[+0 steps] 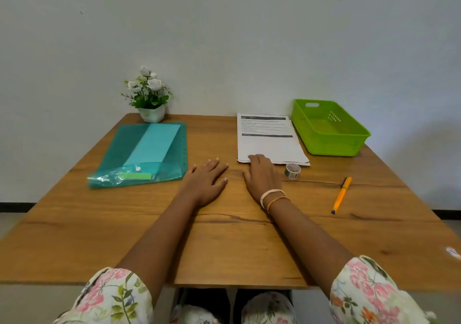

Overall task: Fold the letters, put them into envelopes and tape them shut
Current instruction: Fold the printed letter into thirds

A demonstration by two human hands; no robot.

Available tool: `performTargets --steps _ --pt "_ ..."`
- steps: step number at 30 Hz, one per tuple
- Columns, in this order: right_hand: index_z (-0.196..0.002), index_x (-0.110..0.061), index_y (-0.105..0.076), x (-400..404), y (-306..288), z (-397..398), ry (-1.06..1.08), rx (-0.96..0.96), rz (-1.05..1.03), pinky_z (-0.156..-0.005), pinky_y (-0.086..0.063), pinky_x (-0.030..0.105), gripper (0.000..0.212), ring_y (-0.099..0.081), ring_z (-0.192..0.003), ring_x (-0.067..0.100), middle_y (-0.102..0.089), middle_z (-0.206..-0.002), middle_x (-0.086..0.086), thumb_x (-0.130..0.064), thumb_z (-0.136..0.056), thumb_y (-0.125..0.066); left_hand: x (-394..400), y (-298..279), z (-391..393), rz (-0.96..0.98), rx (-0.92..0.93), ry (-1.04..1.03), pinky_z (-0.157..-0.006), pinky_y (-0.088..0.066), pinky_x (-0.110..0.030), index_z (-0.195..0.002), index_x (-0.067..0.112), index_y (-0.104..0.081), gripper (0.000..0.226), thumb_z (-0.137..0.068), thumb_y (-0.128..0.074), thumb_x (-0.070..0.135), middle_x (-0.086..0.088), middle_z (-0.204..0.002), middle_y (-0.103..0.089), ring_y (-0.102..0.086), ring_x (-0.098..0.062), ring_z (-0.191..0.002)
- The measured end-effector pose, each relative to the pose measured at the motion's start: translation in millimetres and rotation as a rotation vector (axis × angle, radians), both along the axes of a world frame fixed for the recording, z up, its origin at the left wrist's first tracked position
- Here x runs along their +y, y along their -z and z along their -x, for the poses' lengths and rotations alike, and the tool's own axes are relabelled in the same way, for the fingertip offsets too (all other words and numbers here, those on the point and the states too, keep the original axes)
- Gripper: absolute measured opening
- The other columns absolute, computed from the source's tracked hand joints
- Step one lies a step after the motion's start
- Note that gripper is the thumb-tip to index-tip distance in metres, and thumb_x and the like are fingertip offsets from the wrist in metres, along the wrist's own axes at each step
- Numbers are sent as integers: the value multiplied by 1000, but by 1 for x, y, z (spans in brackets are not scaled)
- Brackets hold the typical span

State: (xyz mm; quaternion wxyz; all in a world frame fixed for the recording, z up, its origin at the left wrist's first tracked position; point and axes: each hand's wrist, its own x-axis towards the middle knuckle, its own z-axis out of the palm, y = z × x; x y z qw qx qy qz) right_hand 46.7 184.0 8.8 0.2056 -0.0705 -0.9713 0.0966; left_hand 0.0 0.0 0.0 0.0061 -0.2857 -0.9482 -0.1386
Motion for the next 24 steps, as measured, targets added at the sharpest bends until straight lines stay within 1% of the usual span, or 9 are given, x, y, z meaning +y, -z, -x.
performTargets --steps 3,4,6,9,14,17,19,22,24 --pt "-135 -9 -45 4 -3 22 -52 -77 -31 -103 -37 36 41 -45 -128 26 -48 -140 12 -23 -97 -45 -1 0 1 7 25 -6 -117 -8 -44 -148 46 -20 56 -95 -24 60 10 -161 -14 -11 -10 -147" --pt "-132 -8 -48 6 -7 27 -59 -116 -34 -101 -39 36 36 -47 -125 27 -50 -137 13 -20 -98 -42 -2 3 1 5 25 -7 -117 -8 -44 -148 46 -20 56 -94 -24 61 10 -160 -15 -12 -10 -147" --pt "-118 -8 -56 7 -8 35 -70 -148 -95 -89 -46 37 27 -56 -111 29 -60 -122 13 -14 -97 -40 -2 4 1 -10 24 -5 -117 -9 -44 -148 46 -22 56 -94 -25 61 10 -160 -16 -13 -10 -147" --pt "-108 -10 -61 8 -10 36 -57 -128 -157 -75 -51 36 21 -62 -96 29 -66 -106 11 -11 -94 -46 -2 5 3 -36 37 -20 -117 -10 -44 -147 46 -26 55 -93 -27 60 10 -159 -20 -15 -10 -147" --pt "-100 -12 -64 10 -3 33 -44 -18 -113 -67 -51 34 16 -65 -85 28 -69 -94 8 -10 -91 -52 0 5 1 -51 49 -28 -118 -11 -44 -146 46 -28 55 -92 -27 61 11 -158 -22 -17 -10 -146" --pt "-90 -12 -64 15 1 30 -48 82 61 -65 -48 32 9 -62 -81 26 -68 -89 8 -13 -91 -55 0 5 1 -62 54 -28 -117 -12 -44 -145 46 -29 55 -92 -29 60 11 -158 -23 -18 -10 -146" --pt "-82 -14 -61 17 1 29 -48 123 228 -64 -47 31 5 -60 -78 22 -65 -84 5 -17 -86 -63 0 5 0 -75 58 -28 -117 -12 -44 -145 46 -30 54 -92 -30 59 11 -158 -24 -18 -9 -146" --pt "-73 -14 -59 18 0 28 -41 126 571 -64 -46 28 22 -55 -74 12 -63 -79 -3 -24 -74 -79 1 2 -2 -113 63 -46 -118 -14 -44 -143 42 -37 51 -93 -37 55 10 -156 -30 -22 -9 -145" --pt "-73 -11 -60 19 -1 26 -43 158 714 -60 -45 22 24 -55 -72 6 -62 -76 -5 -24 -73 -80 2 0 -3 -174 77 -67 -117 -21 -43 -139 36 -46 47 -93 -44 47 6 -152 -39 -30 -11 -142"
